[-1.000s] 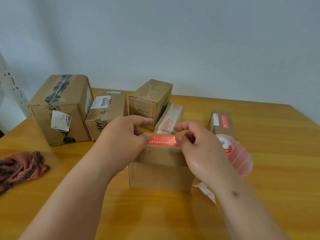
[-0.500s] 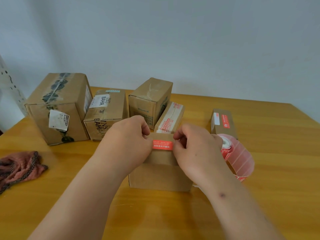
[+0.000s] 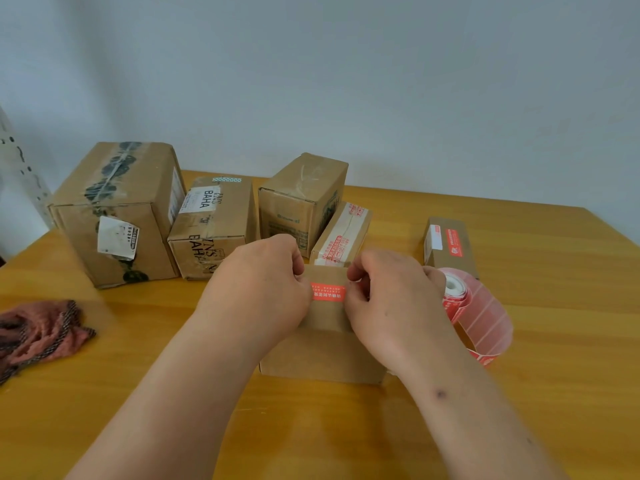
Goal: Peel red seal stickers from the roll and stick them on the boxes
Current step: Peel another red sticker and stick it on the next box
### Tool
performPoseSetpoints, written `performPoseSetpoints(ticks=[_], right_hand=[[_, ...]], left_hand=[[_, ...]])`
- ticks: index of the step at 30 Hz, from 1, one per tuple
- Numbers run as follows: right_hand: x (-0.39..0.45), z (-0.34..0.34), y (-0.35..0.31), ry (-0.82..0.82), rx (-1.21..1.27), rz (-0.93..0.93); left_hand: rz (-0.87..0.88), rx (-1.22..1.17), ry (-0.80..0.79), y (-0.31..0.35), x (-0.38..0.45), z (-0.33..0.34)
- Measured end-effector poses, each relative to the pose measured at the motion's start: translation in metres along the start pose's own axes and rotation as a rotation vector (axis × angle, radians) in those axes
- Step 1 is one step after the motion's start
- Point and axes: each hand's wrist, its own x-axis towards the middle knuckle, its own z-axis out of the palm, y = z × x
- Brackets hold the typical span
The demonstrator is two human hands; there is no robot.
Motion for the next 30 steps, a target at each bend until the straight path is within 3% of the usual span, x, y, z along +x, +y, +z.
performPoseSetpoints(ticks=[9,26,30], right_hand=[[-0.004,-0.012,-0.005,0.031,-0.199,0.036],[0.001,-0.012,0.014,-0.049,0.024,0.137],[-0.006,-0.006,0.011,-0.065,0.058,0.122]], left_hand=[[0.014,0.024,0.014,-0.002,-0.001,0.000],[0.003,-0.159,0.089,-0.009,0.000,0.009],[0.028,-0.107,0.072,-0.004,-0.006,0.010]])
